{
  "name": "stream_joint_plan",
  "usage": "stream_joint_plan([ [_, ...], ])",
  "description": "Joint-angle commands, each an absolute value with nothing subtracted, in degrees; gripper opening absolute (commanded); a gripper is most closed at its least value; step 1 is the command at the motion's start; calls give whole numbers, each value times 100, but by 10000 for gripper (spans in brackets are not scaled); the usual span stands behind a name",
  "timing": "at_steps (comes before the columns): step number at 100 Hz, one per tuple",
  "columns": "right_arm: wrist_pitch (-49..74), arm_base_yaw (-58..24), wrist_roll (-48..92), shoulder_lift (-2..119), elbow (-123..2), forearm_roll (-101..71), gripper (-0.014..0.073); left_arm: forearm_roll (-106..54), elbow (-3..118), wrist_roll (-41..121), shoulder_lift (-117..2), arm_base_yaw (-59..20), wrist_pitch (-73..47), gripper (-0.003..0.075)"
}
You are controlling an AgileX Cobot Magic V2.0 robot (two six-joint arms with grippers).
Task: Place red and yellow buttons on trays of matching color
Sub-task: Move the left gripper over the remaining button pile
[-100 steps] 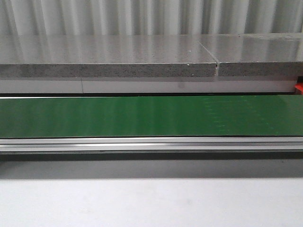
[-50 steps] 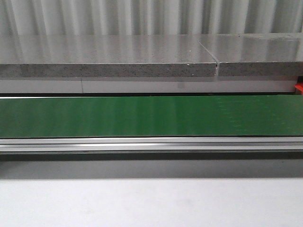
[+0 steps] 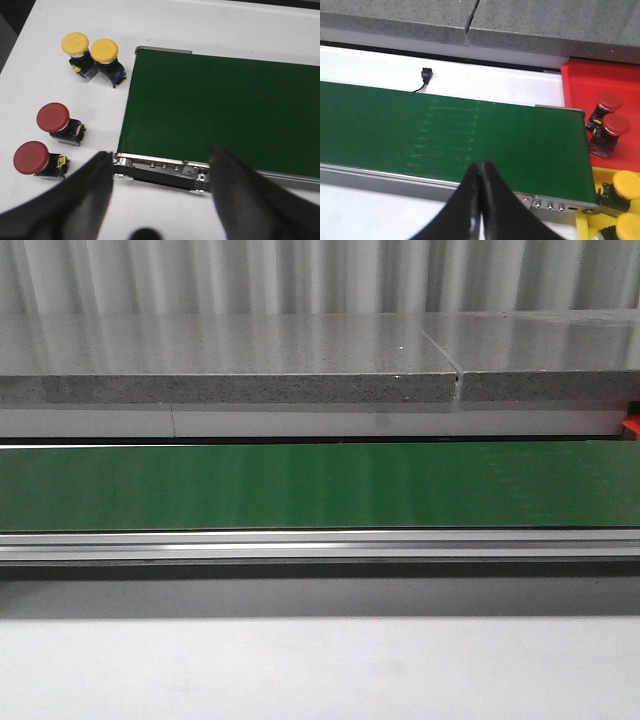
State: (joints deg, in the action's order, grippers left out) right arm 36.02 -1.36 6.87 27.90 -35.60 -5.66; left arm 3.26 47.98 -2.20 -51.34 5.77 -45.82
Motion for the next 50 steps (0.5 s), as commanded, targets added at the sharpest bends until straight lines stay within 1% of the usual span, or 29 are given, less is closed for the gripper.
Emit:
stream_joint_plan([
  [1,3259,-132,721,2785,-3690,-524,-69,320,5114,-289,-5490,791,-4231,602],
  [14,3254,-132,721,2785,-3690,-524,-69,92,5367,-289,-6030,1161,-4298,582],
  [32,3254,-132,721,2785,-3690,-524,-69,-256,5853,-206,-6829,1824,-4698,543],
  [50,3254,-132,721,2785,-3690,-524,-69,-355,6445,-60,-7626,2285,-5192,543],
])
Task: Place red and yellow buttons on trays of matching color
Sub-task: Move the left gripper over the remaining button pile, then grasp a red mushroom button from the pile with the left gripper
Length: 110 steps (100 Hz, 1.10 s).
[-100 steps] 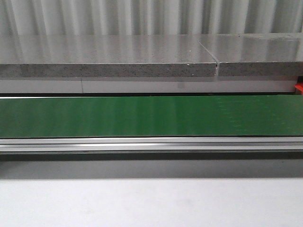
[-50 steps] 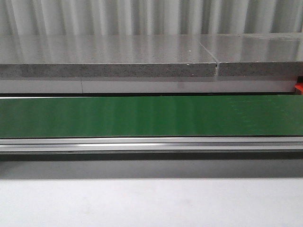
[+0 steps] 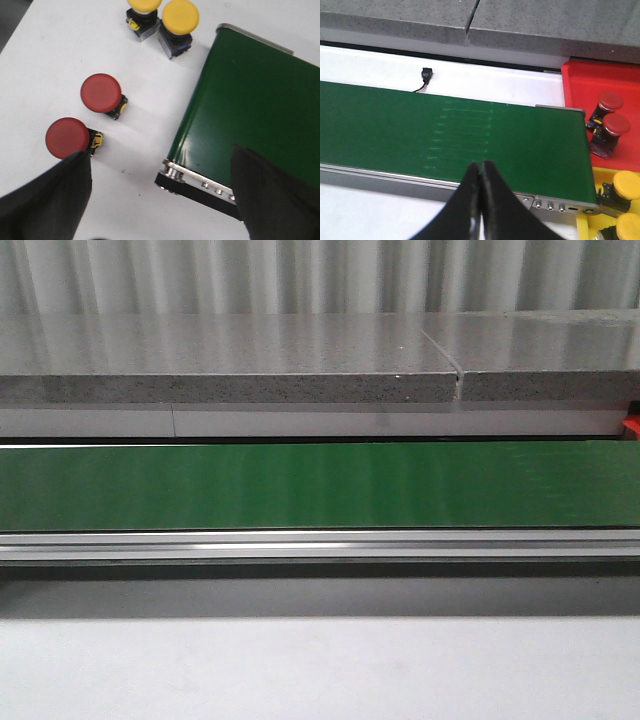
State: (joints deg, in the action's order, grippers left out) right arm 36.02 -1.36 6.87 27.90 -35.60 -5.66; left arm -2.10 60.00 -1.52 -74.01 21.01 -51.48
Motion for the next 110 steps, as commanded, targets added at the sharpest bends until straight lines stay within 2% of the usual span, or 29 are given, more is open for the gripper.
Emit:
stream_joint_plan([
  [1,3254,-132,721,2785,-3690,-524,-69,-357,6506,-48,-7698,2301,-5214,543],
  [21,3254,-132,721,2785,-3690,-524,-69,-421,7418,34,-8768,2653,-5777,543],
  [54,3254,-132,721,2785,-3690,-524,-69,-305,8554,89,-10272,2698,-6490,543],
  [110,3259,-132,721,2785,-3690,-524,-69,-120,8700,98,-10787,2698,-6626,543],
])
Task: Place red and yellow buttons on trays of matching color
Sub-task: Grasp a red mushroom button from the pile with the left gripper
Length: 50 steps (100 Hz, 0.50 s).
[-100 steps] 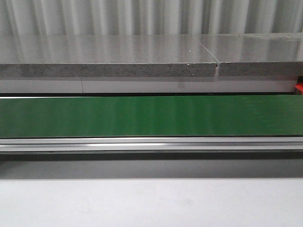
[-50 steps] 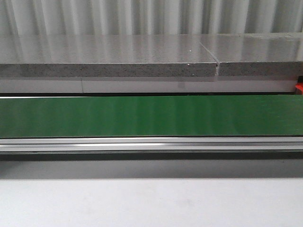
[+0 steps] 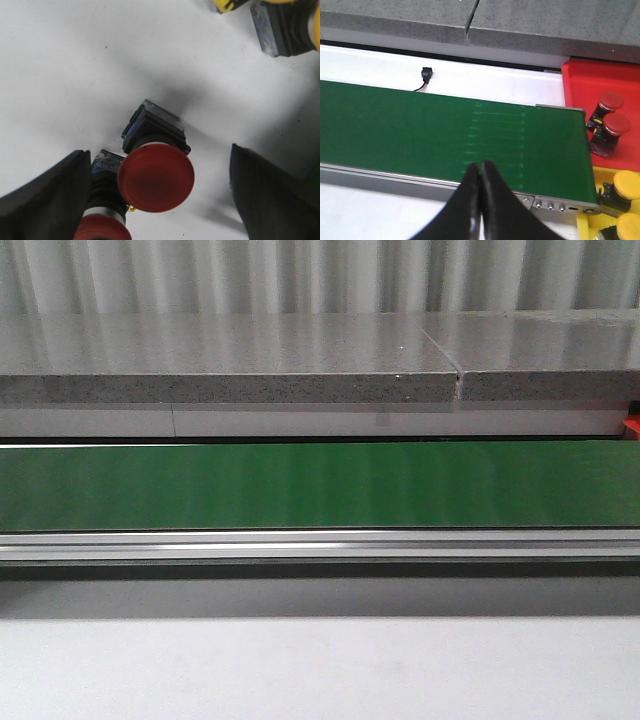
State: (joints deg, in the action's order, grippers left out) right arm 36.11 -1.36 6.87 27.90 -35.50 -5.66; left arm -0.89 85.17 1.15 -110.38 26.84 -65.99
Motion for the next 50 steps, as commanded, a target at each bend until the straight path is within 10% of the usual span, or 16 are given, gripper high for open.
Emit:
stream_joint_plan([
  [1,3259,-132,721,2785,-3690,-524,-69,-136,8700,98,-10790,2698,-6626,543],
  [50,3259,-132,721,2785,-3690,-524,-69,-136,8700,98,-10814,2698,-6790,424],
])
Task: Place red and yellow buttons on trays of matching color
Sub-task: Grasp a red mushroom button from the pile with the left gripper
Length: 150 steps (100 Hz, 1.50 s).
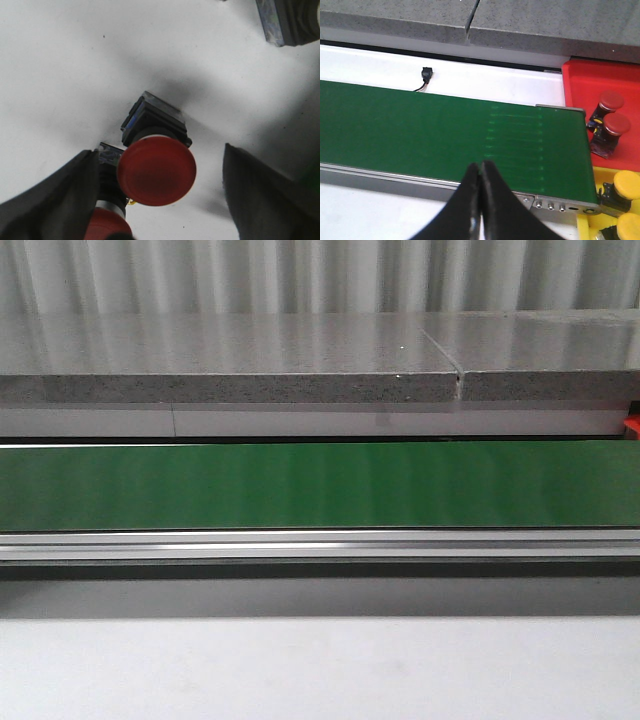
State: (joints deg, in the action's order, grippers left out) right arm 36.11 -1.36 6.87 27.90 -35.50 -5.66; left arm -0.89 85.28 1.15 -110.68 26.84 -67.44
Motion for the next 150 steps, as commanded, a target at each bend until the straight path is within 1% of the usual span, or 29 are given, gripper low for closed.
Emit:
stream_joint_plan([
  [1,3259,-132,721,2785,-3690,-524,-69,-136,8700,98,-10814,2698,-6790,414],
  [16,3259,-132,721,2785,-3690,-524,-69,-136,8700,98,-10814,2698,-6799,323],
  [29,3259,-132,721,2785,-3690,-524,-69,-136,8700,98,-10814,2698,-6799,261],
  [37,3259,-132,721,2785,-3690,-524,-69,-136,8700,98,-10814,2698,-6763,227],
  [50,3259,-132,721,2785,-3690,-524,-69,-136,8700,98,-10814,2698,-6749,196],
  [69,3259,-132,721,2785,-3690,-524,-69,-145,8791,98,-10644,2688,-6789,187],
  [85,3259,-132,721,2785,-3690,-524,-69,-173,8791,234,-10244,2688,-7000,187],
  [101,3259,-132,721,2785,-3690,-524,-69,-253,8791,260,-9798,2529,-7072,187],
  [126,3259,-132,721,2785,-3690,-524,-69,-291,8791,350,-9164,2005,-7243,187],
  [150,3259,-132,721,2785,-3690,-524,-69,-298,8791,363,-9141,1262,-7268,187],
])
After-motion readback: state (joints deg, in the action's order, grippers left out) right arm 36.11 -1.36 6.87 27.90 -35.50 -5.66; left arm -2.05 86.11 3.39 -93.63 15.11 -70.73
